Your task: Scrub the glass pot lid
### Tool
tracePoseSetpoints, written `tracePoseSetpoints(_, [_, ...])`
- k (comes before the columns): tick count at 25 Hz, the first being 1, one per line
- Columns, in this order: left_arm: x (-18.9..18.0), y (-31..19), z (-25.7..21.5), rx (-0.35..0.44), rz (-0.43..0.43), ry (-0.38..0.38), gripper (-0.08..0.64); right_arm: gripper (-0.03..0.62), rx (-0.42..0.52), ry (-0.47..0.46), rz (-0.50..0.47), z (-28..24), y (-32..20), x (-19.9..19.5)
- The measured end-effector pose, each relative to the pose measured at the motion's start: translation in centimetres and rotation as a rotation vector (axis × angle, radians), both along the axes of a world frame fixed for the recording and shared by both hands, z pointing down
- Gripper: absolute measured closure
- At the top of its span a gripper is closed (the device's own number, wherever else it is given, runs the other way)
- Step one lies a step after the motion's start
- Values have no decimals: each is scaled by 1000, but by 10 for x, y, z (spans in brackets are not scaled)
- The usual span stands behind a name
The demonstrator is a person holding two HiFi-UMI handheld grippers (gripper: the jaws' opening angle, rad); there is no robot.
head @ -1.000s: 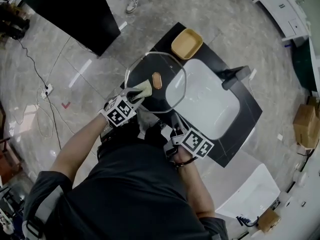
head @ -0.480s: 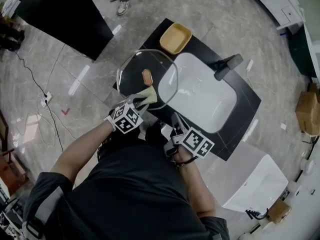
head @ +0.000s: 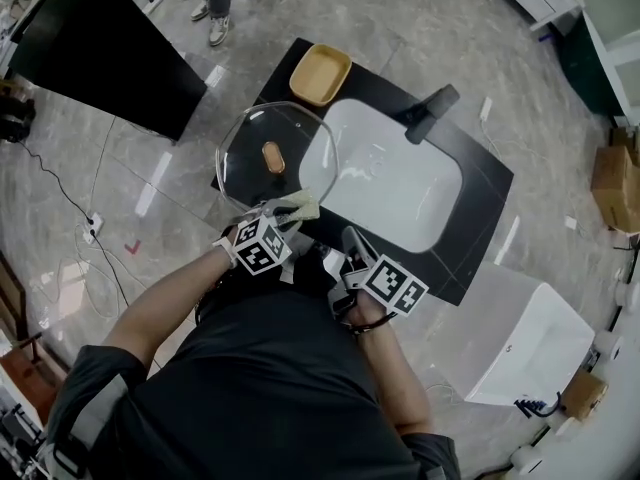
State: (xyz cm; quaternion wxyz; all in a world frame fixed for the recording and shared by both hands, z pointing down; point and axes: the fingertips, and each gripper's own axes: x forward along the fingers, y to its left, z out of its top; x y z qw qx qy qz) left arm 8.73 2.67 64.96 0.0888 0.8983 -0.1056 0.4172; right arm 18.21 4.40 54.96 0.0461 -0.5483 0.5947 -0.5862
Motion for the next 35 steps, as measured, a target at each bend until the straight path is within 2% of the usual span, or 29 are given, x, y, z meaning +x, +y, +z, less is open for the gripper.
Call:
tracePoseSetpoints(4, [10, 11, -3, -47, 61, 22, 485, 586, 1, 0, 12, -1, 0, 2])
tracePoseSetpoints(7, [15, 12, -18, -62, 82, 129, 485, 585, 2, 1, 1, -1, -4, -1])
tracePoseSetpoints(10, [6, 4, -41, 28, 92, 213, 485, 585, 7, 7, -35, -2, -12, -12])
tracePoseSetpoints(14, [-23, -20, -76, 237, 53, 215, 485, 585, 22, 34, -92, -7, -24, -29])
tracePoseSetpoints(17, [-52, -36, -111, 345, -55, 252, 485, 584, 58, 88, -150, -17, -36, -40])
tracePoseSetpoints(23, [-117, -67, -165, 483, -352, 291, 485, 586, 188, 296, -280, -51, -64, -56])
tracePoseSetpoints(27, [-144, -82, -194, 556, -453, 330, 485, 586, 280, 449, -380, -78, -80, -70])
tracePoseSetpoints(31, [-168, -109, -204, 602, -548, 359, 485, 584, 487, 678, -521, -124, -103, -98])
tracePoseSetpoints(33, [-180, -125, -205, 610, -601, 359, 485, 585, 565, 741, -574, -141, -107, -113])
tracePoseSetpoints(35, [-195, -140, -203, 639, -648, 338, 485, 584, 605, 766, -611, -152, -108, -125])
